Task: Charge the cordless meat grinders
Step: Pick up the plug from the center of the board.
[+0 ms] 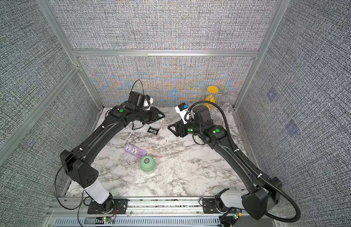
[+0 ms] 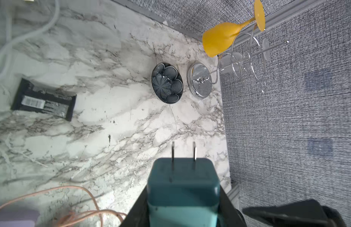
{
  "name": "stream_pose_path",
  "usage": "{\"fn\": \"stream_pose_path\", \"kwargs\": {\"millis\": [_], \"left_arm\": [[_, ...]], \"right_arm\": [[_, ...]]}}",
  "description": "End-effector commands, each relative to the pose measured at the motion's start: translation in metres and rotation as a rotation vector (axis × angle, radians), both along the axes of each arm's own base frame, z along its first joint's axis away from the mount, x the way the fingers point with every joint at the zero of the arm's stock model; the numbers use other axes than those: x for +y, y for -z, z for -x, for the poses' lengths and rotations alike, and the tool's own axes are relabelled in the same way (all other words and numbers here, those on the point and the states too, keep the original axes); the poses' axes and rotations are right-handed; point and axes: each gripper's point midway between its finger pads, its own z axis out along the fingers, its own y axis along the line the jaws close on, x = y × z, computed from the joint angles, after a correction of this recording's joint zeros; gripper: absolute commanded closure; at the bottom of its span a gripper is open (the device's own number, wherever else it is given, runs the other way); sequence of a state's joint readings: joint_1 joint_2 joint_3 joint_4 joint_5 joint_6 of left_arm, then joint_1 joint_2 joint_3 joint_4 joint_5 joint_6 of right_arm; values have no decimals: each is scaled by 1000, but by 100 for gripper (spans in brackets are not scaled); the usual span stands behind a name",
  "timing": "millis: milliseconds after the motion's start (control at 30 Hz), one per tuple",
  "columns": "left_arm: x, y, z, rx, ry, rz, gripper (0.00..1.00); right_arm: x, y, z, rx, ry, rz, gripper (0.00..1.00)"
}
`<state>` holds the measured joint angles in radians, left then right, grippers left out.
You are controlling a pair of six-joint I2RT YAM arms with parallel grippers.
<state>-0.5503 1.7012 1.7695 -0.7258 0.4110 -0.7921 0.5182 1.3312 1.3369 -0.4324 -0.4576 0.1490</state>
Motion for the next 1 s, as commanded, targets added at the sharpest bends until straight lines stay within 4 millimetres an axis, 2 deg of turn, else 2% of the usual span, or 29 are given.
{"fn": "stream_pose_path", "kwargs": {"millis": [0, 133, 233, 367, 567, 800, 967], "left_arm": [[-6, -14, 9, 85, 27, 147, 100], [-7, -15, 12, 122, 22, 238, 100], [0, -13, 11, 126, -24, 254, 100], [14, -8, 3, 103, -149, 282, 100], [28, -6, -14, 96, -348, 398, 100], [32, -12, -22, 115, -431, 491, 100], [31, -14, -22, 137, -434, 516, 100]], "right_arm": [[11, 5, -4, -15, -57, 5, 33], [24, 12, -13, 21, -76, -30, 30], [33, 6, -18, 56, -80, -89, 29], [45, -3, -24, 68, -52, -177, 28], [67, -5, -26, 15, 16, -171, 28], [62, -2, -37, -14, 136, -220, 33], [67, -1, -41, -32, 122, -231, 34]]}}
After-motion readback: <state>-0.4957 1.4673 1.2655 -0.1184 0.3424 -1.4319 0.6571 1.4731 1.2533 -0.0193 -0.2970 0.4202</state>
